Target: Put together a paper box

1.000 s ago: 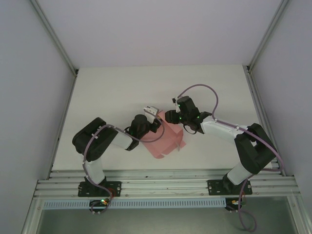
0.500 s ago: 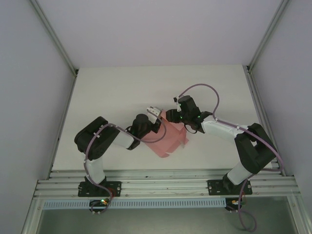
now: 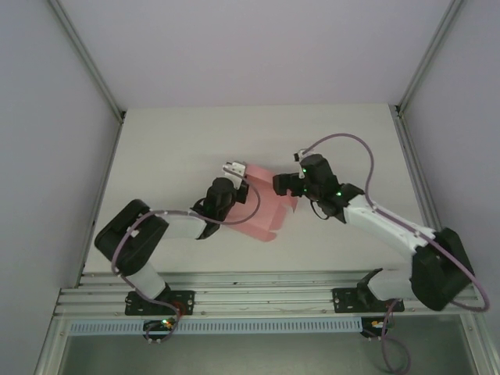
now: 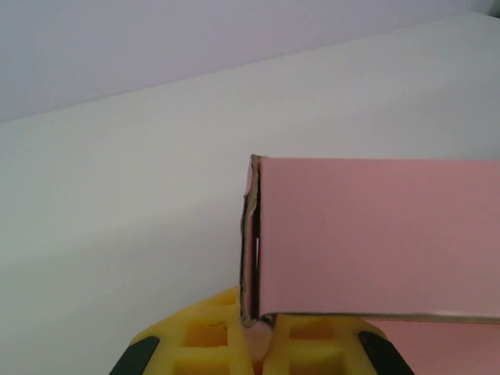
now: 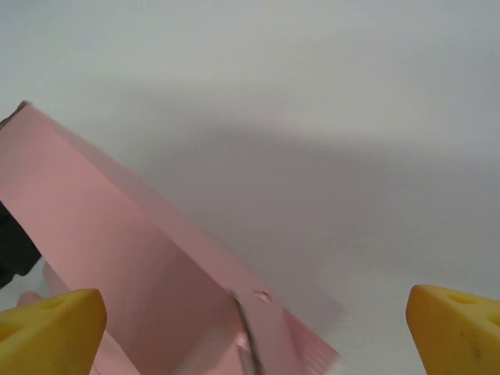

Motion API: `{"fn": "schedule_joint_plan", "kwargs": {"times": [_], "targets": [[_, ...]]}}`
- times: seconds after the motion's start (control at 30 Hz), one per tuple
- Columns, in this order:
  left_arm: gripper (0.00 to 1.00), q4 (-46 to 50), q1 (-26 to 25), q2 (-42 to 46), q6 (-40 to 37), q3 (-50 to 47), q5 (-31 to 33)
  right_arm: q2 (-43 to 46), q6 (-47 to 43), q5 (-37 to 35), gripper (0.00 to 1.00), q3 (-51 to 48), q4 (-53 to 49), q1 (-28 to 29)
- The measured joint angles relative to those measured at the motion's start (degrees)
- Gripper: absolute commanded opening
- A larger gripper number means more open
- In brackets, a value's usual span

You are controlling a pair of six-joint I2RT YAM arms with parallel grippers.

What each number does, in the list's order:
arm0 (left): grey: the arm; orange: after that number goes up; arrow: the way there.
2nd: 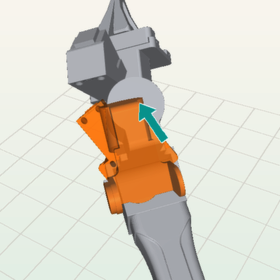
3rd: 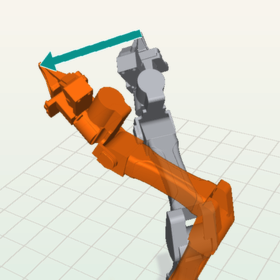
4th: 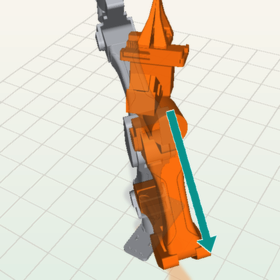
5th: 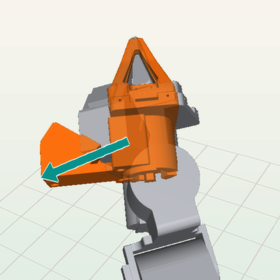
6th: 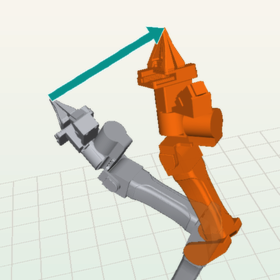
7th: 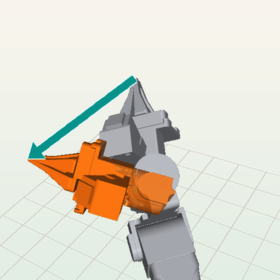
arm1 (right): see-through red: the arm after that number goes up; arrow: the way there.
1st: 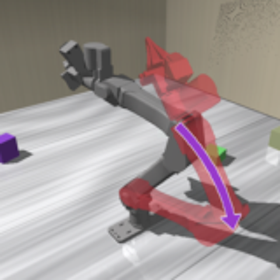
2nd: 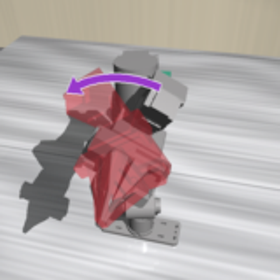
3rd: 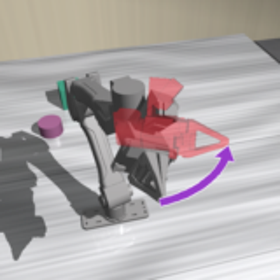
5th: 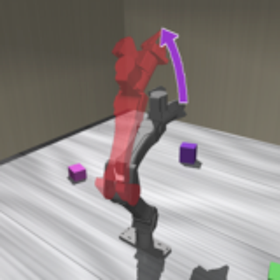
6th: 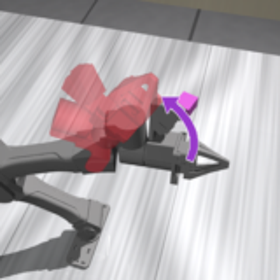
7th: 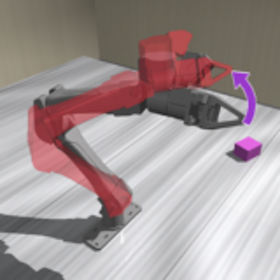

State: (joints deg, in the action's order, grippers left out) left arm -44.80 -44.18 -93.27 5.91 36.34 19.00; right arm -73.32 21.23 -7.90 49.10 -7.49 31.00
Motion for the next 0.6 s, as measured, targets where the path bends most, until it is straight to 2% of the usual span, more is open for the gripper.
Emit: {"fn": "schedule_joint_plan", "kwargs": {"times": [0.2, 0.47, 0.6], "targets": [[0.0, 10.3, 0.0, 6.5, 3.2, 2.4, 6.6, 9.6, -0.3, -2.6, 1.0, -4.9, -0.7, -0.1], [0.0, 18.0, 0.0, 13.0, 4.3, 3.3, 6.9, 7.1, -2.7, -1.6, 0.98, -6.4, -0.4, -0.1], [0.0, 19.8, 0.2, 15.4, 4.1, 3.5, 3.4, 4.1, -3.3, -4.0, 0.98, -5.7, -0.8, -0.8]]}}
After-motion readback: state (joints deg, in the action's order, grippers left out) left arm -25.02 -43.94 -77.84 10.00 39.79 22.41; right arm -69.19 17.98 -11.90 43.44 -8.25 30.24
